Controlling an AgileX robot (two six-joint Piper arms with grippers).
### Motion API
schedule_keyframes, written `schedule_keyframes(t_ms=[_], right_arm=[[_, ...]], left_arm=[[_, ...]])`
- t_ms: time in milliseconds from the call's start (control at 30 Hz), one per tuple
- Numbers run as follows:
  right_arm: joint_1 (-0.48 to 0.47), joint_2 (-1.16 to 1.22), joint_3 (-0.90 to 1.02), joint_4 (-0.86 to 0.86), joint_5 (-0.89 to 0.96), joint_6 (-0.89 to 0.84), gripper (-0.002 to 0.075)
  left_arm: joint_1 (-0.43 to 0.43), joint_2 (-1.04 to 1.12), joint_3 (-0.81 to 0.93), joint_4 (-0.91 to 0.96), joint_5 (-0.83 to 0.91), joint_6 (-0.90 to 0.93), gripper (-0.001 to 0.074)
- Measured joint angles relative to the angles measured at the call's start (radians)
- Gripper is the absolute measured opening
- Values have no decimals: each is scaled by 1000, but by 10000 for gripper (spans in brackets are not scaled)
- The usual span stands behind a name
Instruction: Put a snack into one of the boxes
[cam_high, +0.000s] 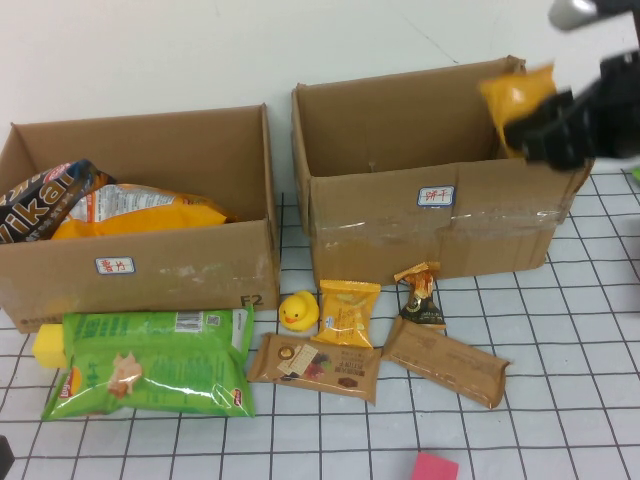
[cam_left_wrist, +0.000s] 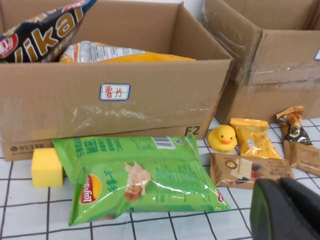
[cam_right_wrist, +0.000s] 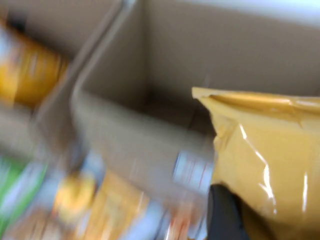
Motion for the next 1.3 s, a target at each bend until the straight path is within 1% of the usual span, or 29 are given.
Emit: schedule_keyframes(t_ms=[133,200,267,467,500,633,700,767,800,833,900,1000,1033,1067,1133,1200,1300], right_arm=[[0,57,0,0,-270,0,374],[0,106,-6,2,-375,0,374],[0,176,-28,2,-440,0,374],[0,386,-148,13,-477,0,375],[0,406,-164,23,-477,0,386],[0,460,-222,62,-477,0,487],[0,460,-238,71,-469,0,503],[0,448,-248,73,-431,0,491],[0,438,-248,76,-403,0,477],[0,421,-248,77,-368,0,448],[0,381,-248,77,-295,0,360],[0,288,-248,77,-188,0,147],[0,252,-248,77,-160,0,96],[0,213,-237,77,-148,0,62],[0,134,-185,88,-153,0,28],[0,45,-100,121,-184,0,13],[0,-125,86,152,-269,0,4]], left_arm=[[0,0,0,0,0,18,-1],[0,0,0,0,-1,20,-1],[0,0,0,0,-1,22,-1],[0,0,0,2,-1,51,-1],[0,0,0,2,-1,53,-1],[0,0,0,4,27,56,-1],[0,0,0,3,47,56,-1],[0,0,0,3,68,62,-1],[0,0,0,3,77,64,-1],[0,0,0,3,85,69,-1],[0,0,0,3,92,69,-1],[0,0,0,3,97,69,-1],[0,0,0,3,96,69,-1],[0,0,0,3,96,69,-1],[0,0,0,3,96,71,-1],[0,0,0,3,96,71,-1],[0,0,0,4,96,71,-1]])
